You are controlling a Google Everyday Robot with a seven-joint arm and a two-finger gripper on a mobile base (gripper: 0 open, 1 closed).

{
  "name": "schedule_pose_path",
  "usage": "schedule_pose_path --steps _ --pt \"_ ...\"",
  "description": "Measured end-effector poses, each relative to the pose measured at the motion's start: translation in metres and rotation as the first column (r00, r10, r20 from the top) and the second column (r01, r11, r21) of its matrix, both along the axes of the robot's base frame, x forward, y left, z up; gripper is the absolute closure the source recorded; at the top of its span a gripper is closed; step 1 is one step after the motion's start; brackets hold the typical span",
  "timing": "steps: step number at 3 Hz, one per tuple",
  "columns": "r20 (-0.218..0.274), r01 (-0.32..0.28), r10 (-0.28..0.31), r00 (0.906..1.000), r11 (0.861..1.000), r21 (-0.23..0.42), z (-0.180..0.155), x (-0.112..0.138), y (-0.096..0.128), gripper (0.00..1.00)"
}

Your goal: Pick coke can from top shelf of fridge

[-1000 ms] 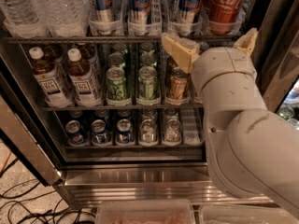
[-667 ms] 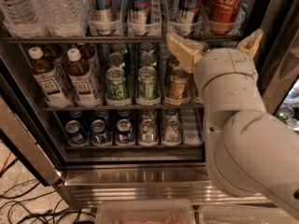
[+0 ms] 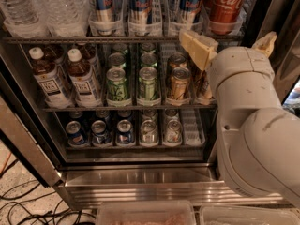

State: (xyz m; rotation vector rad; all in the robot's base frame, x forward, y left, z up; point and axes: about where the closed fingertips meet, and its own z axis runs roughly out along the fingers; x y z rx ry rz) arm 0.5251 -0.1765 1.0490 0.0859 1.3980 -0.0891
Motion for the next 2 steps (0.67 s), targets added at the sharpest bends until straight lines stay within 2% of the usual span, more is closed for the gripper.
schedule_pose_path --steps 1,2 --pt "0.000 0.000 0.000 1.0000 1.000 0.000 0.0000 0.0000 0.0000 0.00" --pt "0.000 0.000 0.000 1.0000 1.000 0.000 0.0000 0.0000 0.0000 0.20"
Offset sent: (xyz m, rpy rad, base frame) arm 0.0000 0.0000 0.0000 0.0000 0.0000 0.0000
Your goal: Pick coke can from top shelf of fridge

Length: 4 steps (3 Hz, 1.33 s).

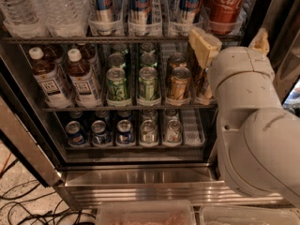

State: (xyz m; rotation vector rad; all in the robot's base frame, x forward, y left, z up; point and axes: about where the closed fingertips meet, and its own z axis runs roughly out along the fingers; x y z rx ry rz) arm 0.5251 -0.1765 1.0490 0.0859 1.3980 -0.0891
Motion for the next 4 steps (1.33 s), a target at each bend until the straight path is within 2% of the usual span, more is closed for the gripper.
schedule_pose_path --steps 1,4 --pt "0.000 0.000 0.000 1.0000 1.000 0.000 0.0000 0.0000 0.0000 0.45" --pt "0.000 0.000 0.000 1.0000 1.000 0.000 0.0001 0.0000 0.0000 0.30"
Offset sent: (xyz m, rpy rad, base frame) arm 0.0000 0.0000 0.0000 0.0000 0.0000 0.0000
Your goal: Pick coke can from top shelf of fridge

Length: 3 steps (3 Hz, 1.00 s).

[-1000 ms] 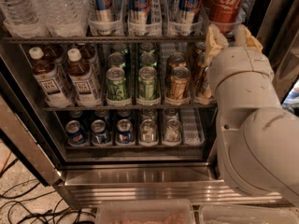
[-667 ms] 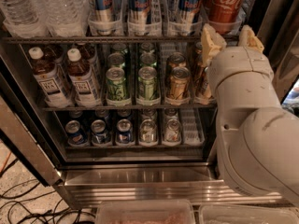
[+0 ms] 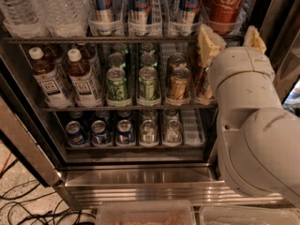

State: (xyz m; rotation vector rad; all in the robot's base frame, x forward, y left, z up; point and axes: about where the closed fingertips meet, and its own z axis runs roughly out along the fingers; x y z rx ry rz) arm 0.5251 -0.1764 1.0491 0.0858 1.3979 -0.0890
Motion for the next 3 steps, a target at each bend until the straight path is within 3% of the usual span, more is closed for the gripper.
schedule_pose_path --steps 1,3 --pt "0.011 0.007 -0.007 0.9999 1.000 -0.009 0.004 0.004 -0.002 0.24" --pt "0.020 0.005 -0.004 0.9998 1.000 -0.027 0.012 0.024 -0.005 0.31"
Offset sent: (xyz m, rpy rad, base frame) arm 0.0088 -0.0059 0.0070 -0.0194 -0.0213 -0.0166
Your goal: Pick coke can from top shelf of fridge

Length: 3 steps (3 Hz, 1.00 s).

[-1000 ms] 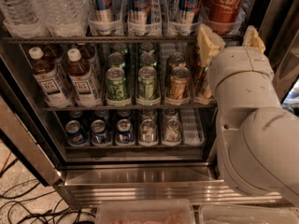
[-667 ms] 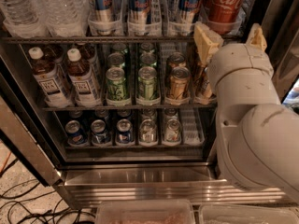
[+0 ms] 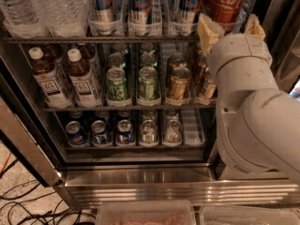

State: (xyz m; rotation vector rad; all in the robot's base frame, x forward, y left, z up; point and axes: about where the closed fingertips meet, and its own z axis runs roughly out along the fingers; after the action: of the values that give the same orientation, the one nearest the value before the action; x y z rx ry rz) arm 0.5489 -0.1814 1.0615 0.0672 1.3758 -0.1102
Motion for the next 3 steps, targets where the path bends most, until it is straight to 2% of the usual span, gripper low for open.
schedule_pose_path --steps 1,2,3 --pt "0.001 -0.004 0.004 1.0000 1.000 -0.007 0.003 0.008 -0.001 0.42" --pt "-0.012 -0.001 0.001 0.9999 1.000 -0.011 0.002 0.033 -0.006 0.35" --pt "-0.029 0.013 -0.013 0.9995 1.000 -0.012 0.005 0.076 -0.022 0.36"
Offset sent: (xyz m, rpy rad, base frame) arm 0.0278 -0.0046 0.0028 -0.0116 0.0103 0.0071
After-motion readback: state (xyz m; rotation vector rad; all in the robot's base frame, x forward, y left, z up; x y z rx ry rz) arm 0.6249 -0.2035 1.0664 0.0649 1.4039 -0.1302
